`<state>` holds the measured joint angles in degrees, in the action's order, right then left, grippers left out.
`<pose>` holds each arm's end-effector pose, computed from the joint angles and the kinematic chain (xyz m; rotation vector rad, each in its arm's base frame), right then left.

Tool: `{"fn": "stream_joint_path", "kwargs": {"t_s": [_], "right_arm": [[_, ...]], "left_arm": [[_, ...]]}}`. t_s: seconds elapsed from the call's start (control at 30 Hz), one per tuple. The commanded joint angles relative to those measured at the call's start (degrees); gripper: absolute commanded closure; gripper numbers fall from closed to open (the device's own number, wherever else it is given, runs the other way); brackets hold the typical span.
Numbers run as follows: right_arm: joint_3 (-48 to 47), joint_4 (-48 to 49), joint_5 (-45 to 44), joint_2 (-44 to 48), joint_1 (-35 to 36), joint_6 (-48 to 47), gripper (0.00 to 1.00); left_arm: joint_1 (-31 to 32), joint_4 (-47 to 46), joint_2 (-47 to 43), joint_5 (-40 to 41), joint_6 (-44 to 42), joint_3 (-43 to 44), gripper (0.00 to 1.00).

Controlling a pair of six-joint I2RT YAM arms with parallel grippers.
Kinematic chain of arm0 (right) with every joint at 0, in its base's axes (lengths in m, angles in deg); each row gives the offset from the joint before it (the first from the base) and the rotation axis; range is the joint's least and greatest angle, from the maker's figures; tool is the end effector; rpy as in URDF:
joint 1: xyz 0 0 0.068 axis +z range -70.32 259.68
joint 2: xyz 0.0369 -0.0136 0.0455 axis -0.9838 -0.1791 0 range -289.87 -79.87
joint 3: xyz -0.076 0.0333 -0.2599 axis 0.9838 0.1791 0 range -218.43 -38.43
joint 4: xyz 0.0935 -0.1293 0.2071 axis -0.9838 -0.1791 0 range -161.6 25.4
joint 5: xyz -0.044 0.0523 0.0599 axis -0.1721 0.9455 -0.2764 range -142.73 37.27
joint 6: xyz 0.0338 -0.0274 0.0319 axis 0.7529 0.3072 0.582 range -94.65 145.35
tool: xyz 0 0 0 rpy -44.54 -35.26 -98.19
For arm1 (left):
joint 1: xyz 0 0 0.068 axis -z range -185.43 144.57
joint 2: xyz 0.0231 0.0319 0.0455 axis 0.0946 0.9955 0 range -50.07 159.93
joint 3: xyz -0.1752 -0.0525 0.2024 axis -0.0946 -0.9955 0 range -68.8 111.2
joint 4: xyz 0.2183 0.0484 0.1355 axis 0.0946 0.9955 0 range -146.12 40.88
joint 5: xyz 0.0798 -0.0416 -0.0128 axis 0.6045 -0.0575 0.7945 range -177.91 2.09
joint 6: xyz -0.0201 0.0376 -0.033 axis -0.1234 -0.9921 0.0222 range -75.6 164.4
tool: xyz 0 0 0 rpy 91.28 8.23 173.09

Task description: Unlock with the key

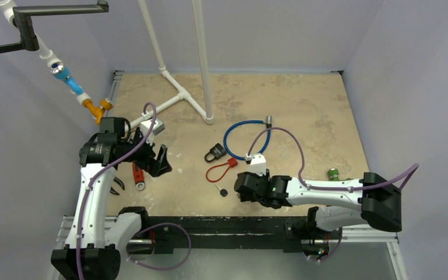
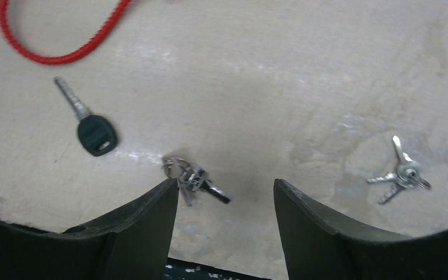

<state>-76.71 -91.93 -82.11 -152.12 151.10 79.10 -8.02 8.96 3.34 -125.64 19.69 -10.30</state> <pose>0.0887 0.2091 0.1856 -0.2140 2.4489 0.2609 0.1531 -0.0148 0.3185 0.6795 2.3250 -0.6484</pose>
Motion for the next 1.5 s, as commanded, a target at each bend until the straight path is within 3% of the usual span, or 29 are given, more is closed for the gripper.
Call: {"fn": "stream_joint_path", "kwargs": {"t_s": [0.0, 0.13, 0.23, 0.53, 0.9, 1.2, 1.47], "right_arm": [[-1.48, -12.14, -8.72, 3.7, -0.13, 12.72, 0.4], [-1.8, -21.21, -9.3, 3.38, -5.09, 21.43, 0.4], [-0.96, -23.1, -8.13, 3.97, -9.79, 22.64, 0.41], [3.55, -18.13, -5.21, 8.24, -17.7, 21.38, 0.43], [5.76, -14.55, -3.65, 3.54, -21.05, 23.97, 0.46], [4.73, -12.95, -4.14, -0.02, -21.06, 24.61, 0.54], [3.24, -7.81, -2.18, -4.69, -20.56, 22.26, 0.75]], "left_arm": [[0.61, 0.62, -0.32, -1.9, -1.35, 1.95, 0.0], [0.66, 0.92, -0.37, -1.55, -1.62, 2.08, 0.0], [0.66, 0.84, -0.47, -1.76, -1.67, 1.91, 0.0], [0.74, 0.75, -0.5, -1.64, -2.08, 1.65, 0.0], [0.74, 0.84, -0.53, -1.52, -1.75, 2.32, 0.0], [0.74, 1.5, -0.32, -0.61, -2.32, 3.29, 0.0], [0.74, 1.92, -0.24, -0.17, -2.6, 4.19, 0.0]]}}
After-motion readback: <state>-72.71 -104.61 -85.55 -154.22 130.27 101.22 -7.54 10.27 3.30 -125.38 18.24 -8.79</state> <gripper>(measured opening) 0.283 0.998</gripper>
